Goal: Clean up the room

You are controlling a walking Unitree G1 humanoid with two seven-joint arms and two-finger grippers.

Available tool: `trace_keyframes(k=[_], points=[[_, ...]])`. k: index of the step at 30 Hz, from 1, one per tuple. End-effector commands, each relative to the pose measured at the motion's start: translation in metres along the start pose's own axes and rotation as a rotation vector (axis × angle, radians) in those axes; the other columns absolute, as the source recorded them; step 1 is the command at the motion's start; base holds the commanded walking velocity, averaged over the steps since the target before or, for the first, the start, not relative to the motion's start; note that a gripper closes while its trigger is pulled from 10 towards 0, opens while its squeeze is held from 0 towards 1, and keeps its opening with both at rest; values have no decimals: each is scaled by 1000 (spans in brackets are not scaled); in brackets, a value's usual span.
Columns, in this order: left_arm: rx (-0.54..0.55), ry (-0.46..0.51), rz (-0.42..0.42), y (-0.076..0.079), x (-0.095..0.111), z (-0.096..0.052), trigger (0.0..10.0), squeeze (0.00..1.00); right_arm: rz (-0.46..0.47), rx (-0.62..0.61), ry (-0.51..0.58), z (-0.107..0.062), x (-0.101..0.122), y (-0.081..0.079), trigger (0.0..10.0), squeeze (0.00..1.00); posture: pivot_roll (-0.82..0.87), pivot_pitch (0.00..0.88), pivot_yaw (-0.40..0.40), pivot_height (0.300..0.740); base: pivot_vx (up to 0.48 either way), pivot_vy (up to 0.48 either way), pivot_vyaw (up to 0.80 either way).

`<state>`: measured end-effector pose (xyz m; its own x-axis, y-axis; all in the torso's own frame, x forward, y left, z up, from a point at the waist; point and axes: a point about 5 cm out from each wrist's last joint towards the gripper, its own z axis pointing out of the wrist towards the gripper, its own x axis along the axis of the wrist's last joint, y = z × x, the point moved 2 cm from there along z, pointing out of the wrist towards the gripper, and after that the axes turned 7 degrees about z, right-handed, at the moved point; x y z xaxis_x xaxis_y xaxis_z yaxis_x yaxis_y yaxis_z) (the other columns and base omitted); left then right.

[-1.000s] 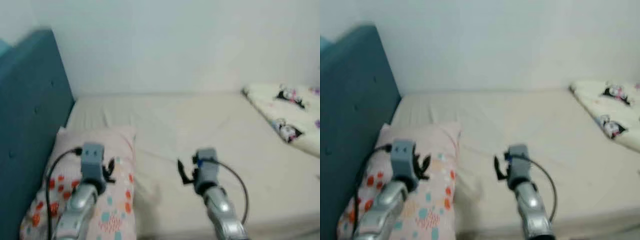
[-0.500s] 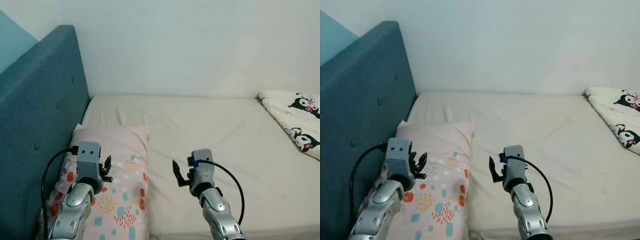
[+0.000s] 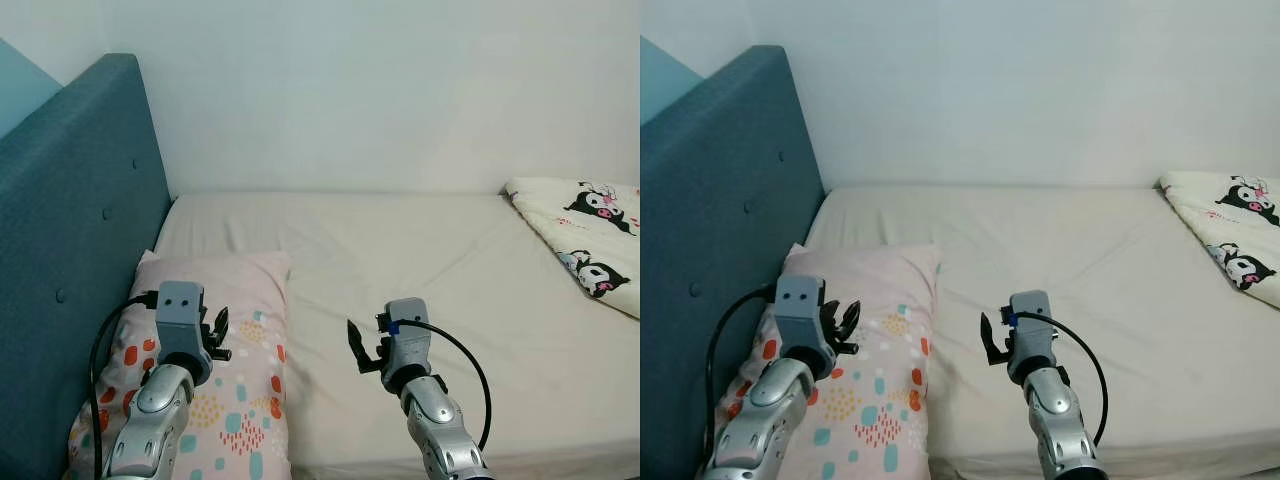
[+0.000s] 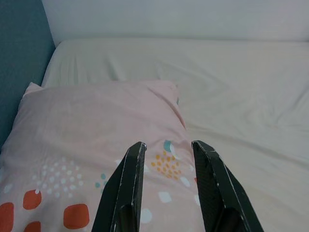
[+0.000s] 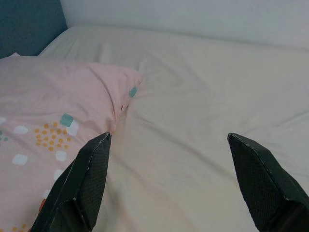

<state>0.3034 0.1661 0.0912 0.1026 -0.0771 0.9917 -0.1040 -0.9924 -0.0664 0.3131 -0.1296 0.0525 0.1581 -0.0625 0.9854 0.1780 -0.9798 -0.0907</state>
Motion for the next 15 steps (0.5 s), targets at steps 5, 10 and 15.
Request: trace_keyframes(k=[5, 10, 15], points=[[-16, -9, -27, 4, -3, 1, 10000, 0, 14, -5, 8, 0, 0, 2, 10000, 0, 36, 0, -72, 740, -159, 0, 0], [-18, -8, -26, 4, -3, 1, 10000, 0, 14, -4, 9, 0, 0, 1, 10000, 0, 37, 0, -72, 740, -310, 0, 0], [-19, -7, -24, 4, -3, 0, 10000, 0, 15, -4, 8, 0, 0, 1, 10000, 0, 37, 0, -72, 740, -319, 0, 0]])
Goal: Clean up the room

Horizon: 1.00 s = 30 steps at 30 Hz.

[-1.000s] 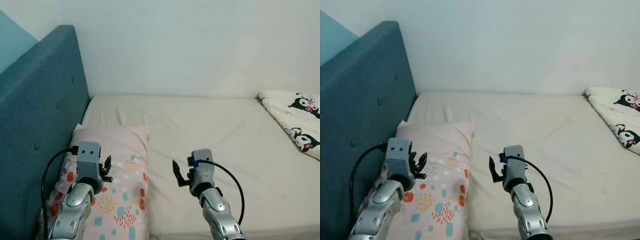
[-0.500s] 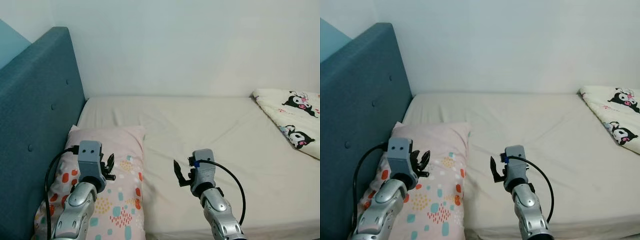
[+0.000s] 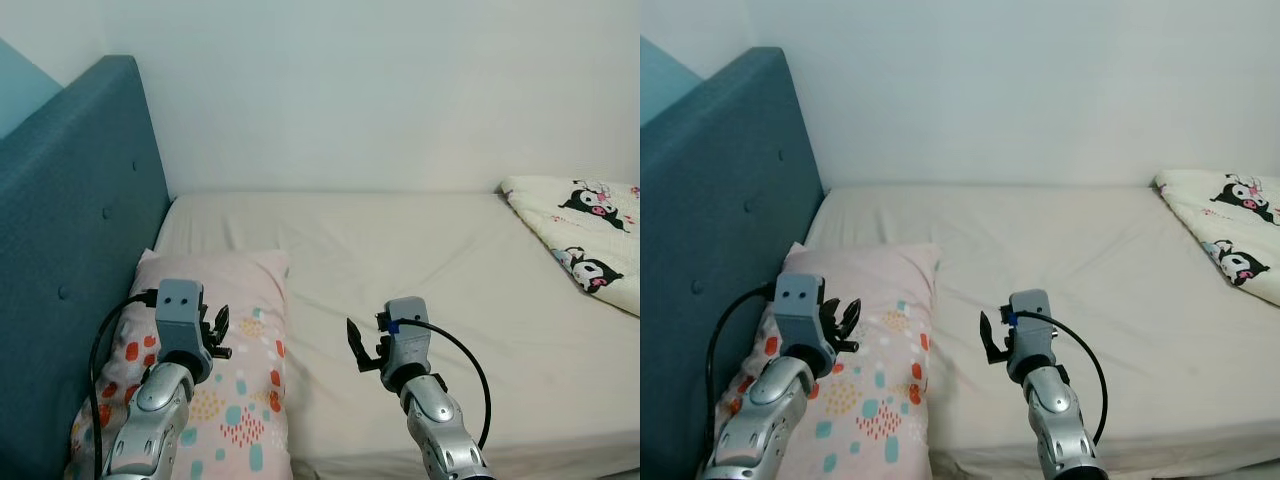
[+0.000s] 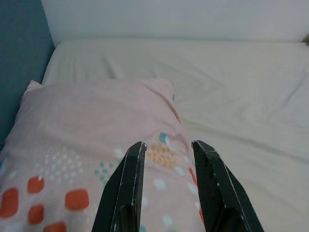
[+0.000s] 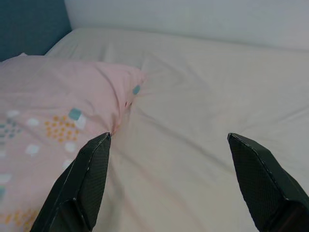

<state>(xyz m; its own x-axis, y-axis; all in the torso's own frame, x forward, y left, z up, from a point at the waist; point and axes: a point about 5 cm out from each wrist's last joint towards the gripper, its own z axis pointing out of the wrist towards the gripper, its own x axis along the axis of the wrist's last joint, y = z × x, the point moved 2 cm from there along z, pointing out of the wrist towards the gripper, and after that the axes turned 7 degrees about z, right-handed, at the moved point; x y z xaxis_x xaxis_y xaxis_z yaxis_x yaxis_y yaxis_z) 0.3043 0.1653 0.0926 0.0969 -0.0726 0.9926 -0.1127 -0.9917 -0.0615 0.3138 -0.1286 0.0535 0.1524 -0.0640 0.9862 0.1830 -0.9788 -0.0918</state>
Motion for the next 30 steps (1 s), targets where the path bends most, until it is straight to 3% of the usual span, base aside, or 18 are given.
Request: trace_keyframes(k=[1, 10, 30], points=[[-10, -13, -21, 3, -4, 0, 10000, 0, 15, -9, 2, 0, -1, 2, 10000, 0, 43, 0, -72, 740, -319, 0, 0], [-21, -16, -5, 3, -3, 0, 10000, 0, 22, -14, 0, -1, -2, 1, 10000, 0, 45, 4, -65, 740, -304, 0, 0], [-56, -32, 57, 5, 3, 5, 10000, 0, 56, -24, 7, 0, -3, -1, 10000, 0, 63, 11, -40, 740, 0, 0, 0]])
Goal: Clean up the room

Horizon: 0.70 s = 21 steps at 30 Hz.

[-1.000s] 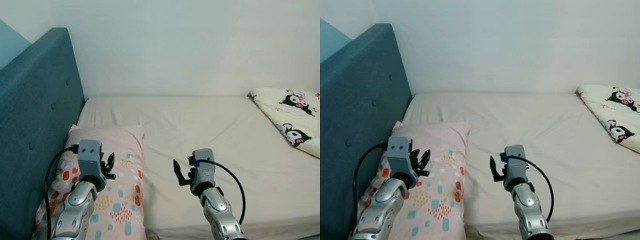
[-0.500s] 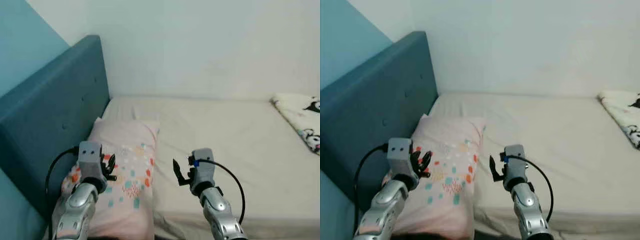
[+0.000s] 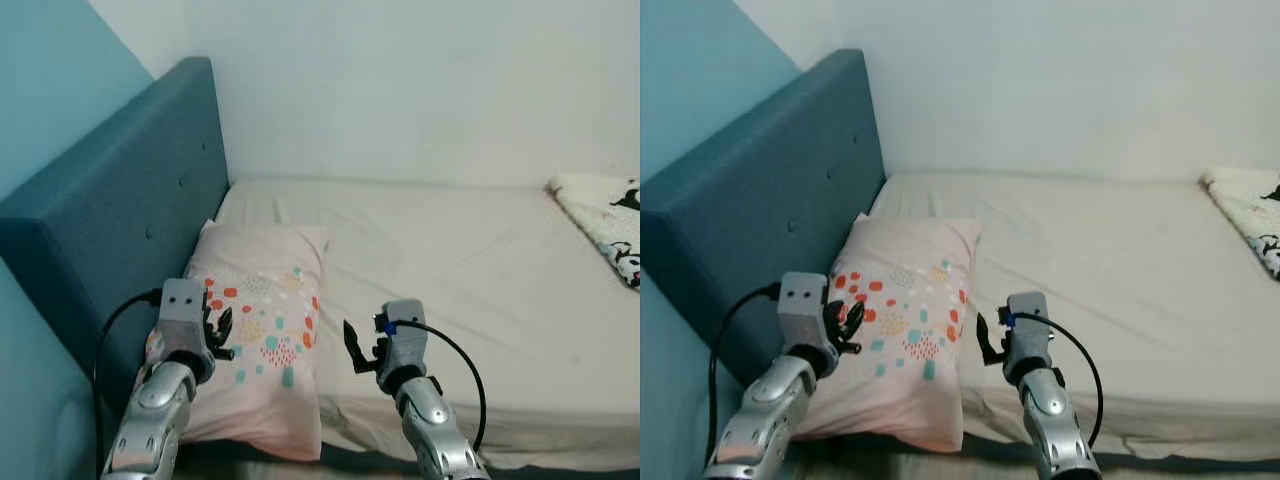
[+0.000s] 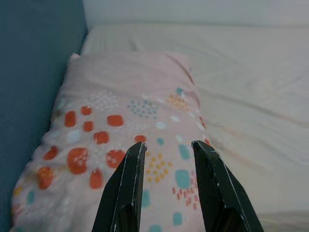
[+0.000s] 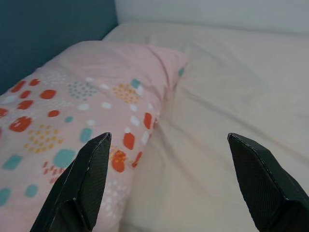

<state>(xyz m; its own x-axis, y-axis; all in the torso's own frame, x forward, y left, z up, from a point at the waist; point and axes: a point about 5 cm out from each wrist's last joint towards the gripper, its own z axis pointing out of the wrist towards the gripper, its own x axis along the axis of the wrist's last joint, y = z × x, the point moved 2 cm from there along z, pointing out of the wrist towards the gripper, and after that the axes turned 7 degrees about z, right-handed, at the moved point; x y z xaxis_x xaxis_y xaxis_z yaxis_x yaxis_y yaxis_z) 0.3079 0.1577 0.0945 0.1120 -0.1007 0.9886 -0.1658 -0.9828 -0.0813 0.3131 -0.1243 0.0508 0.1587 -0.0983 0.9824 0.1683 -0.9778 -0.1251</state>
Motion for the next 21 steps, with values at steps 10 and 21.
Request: trace_keyframes(k=[10, 21], points=[[41, -36, 42, -7, -4, 4, 10000, 0, 24, -21, 8, -1, -1, 3, 10000, 0, 55, 11, -26, 740, 0, 0, 0], [69, -31, 22, -6, -8, 5, 10000, 0, -15, -11, -29, -3, -5, 7, 10000, 0, 37, 12, -43, 740, 0, 0, 0]])
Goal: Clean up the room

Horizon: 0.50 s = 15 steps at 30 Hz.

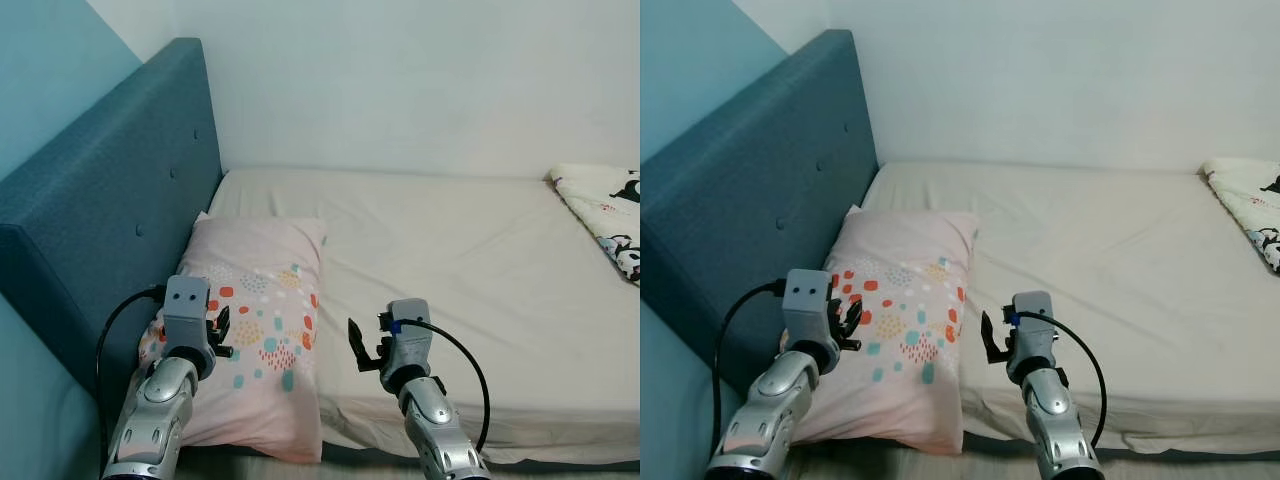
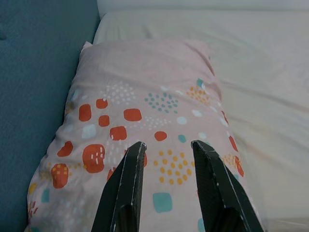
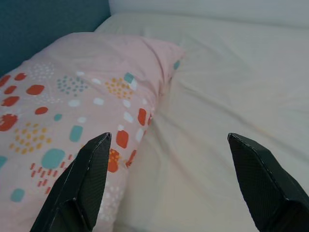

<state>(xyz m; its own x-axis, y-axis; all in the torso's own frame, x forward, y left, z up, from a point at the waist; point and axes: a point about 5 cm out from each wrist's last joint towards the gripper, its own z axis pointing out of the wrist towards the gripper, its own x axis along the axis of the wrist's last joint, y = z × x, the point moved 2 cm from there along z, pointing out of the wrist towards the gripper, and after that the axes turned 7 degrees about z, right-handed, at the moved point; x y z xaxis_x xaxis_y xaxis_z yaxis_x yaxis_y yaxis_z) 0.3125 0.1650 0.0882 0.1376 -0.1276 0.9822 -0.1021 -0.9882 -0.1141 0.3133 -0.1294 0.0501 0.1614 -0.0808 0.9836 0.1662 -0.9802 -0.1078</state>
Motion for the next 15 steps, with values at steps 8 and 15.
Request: trace_keyframes(k=[8, 15], points=[[15, 6, 4, 1, -2, 1, 10000, 0, 2, -13, -9, -2, -2, 4, 10000, 0, 33, 9, -45, 740, 0, 0, 0], [17, 31, 15, -1, 1, 2, 10000, 0, 0, -10, -6, -2, -2, 3, 10000, 0, 29, 0, -43, 740, 0, 0, 0]])
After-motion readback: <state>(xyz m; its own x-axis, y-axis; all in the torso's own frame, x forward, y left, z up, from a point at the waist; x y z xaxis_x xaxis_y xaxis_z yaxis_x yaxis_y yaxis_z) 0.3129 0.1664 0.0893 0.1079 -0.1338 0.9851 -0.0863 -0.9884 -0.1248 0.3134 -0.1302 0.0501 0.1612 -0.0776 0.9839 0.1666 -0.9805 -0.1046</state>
